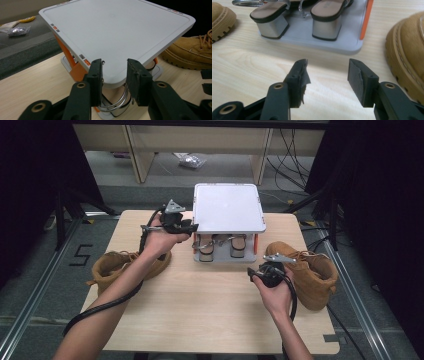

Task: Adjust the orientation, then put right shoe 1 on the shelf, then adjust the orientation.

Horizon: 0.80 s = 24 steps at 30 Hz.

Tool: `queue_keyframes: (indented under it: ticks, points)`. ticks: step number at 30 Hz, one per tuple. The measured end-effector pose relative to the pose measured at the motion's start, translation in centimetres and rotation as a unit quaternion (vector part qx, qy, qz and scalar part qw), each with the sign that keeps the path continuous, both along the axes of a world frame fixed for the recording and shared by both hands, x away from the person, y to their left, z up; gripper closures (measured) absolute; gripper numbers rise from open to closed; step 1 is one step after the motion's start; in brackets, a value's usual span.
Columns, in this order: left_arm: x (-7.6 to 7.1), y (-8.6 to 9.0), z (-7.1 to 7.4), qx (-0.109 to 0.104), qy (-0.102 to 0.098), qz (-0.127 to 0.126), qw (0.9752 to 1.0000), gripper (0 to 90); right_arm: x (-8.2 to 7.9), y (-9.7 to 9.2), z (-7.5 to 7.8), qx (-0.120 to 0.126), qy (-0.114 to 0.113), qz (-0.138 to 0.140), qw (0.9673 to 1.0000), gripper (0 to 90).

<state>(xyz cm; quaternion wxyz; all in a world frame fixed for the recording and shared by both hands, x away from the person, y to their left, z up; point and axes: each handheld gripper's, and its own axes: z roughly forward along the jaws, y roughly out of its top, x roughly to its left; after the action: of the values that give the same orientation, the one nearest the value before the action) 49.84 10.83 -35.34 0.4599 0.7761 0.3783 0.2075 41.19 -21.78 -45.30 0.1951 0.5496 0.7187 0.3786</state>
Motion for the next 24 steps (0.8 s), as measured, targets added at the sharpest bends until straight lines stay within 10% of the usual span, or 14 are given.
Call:
queue_keyframes:
  ticks: [24]
  points:
    - [-4.8,8.6,0.4,0.012,0.004,0.045,0.9989,52.2,-5.4,-2.1,-1.1,0.030,-0.009,-0.011,0.9994,46.2]
